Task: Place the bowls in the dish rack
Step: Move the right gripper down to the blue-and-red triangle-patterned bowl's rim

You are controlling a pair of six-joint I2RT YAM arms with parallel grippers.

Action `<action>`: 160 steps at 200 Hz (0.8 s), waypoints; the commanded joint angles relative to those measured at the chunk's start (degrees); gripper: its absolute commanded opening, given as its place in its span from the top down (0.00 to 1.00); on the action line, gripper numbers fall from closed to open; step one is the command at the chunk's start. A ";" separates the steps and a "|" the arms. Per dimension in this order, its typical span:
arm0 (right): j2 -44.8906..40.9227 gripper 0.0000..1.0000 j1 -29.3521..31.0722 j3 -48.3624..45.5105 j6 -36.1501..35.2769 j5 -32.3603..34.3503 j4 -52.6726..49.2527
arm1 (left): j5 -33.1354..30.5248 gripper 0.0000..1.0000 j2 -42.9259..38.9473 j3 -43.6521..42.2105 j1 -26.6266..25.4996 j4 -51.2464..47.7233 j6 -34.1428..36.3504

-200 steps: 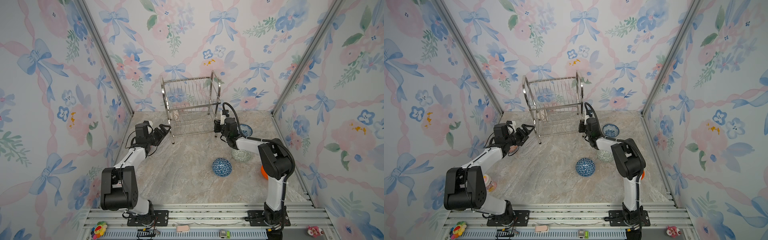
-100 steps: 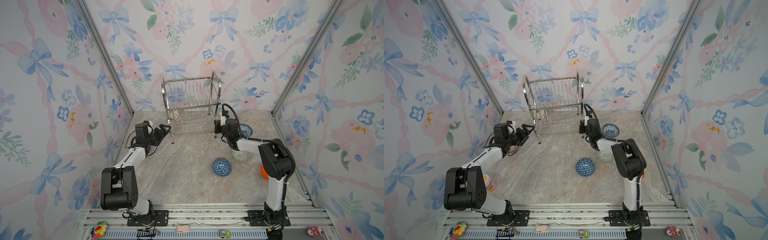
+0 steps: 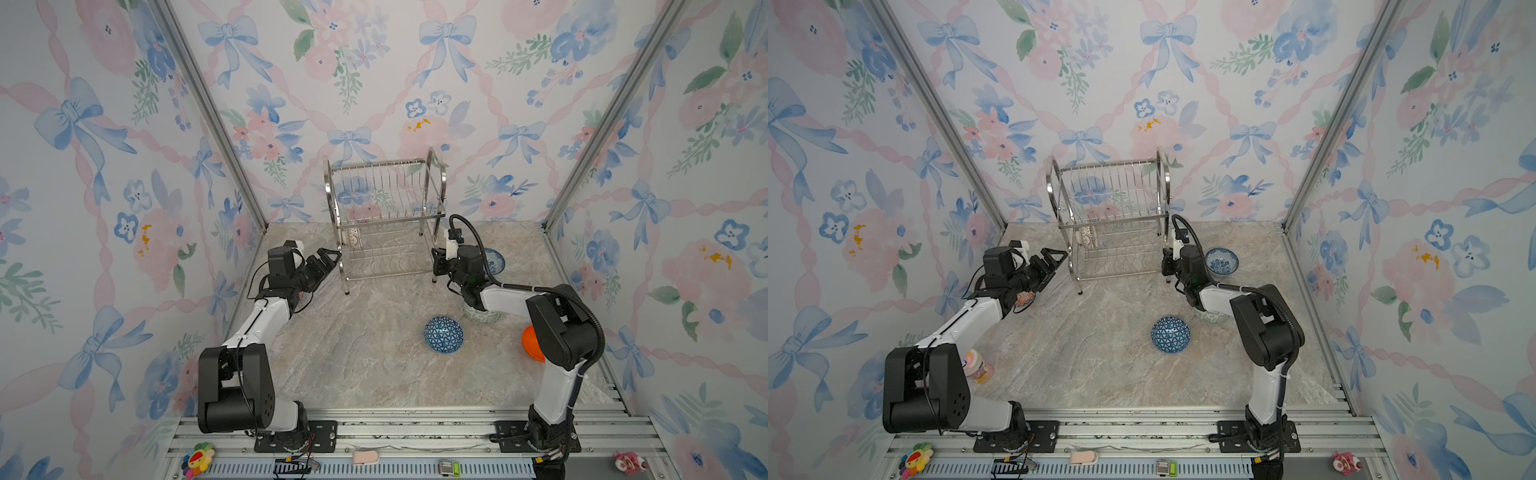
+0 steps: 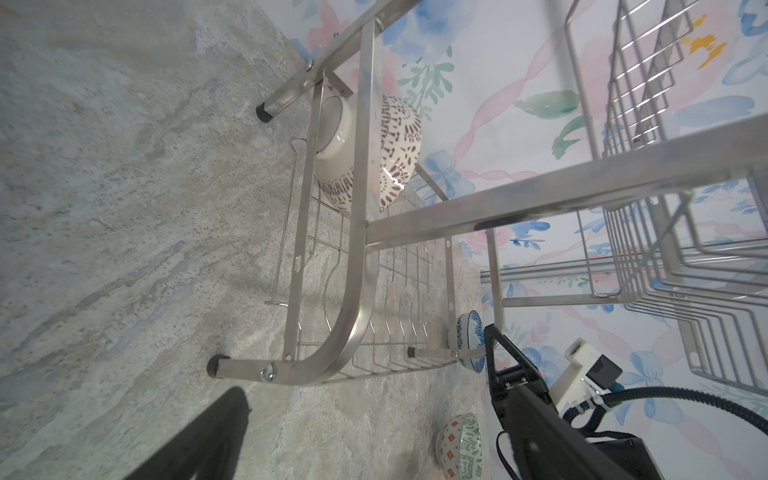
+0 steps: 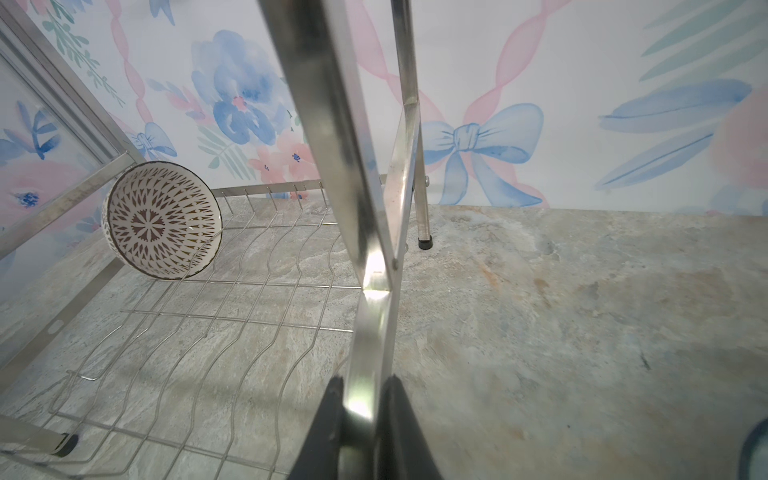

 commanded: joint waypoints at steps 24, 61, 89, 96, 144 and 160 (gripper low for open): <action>-2.20 0.77 1.10 0.22 2.13 -0.75 -5.68 | -1.85 0.02 -3.46 -1.92 0.74 -4.65 3.31; -4.88 0.54 1.83 -0.53 3.29 0.87 -6.16 | -2.48 0.02 -5.83 -2.79 2.24 -8.31 5.05; -8.83 0.40 2.62 -1.92 3.44 3.11 -9.15 | -2.39 0.02 -8.06 -4.40 2.47 -9.17 5.46; -10.08 0.37 2.82 -2.21 3.44 3.65 -10.69 | -2.33 0.02 -8.68 -4.86 2.44 -9.20 5.48; -20.55 0.16 5.67 -4.29 3.23 10.09 -26.69 | -1.48 0.02 -13.67 -9.96 1.46 -9.13 4.66; -23.79 0.09 6.67 -3.64 4.24 11.79 -36.39 | -1.19 0.02 -16.09 -11.47 0.49 -9.08 4.10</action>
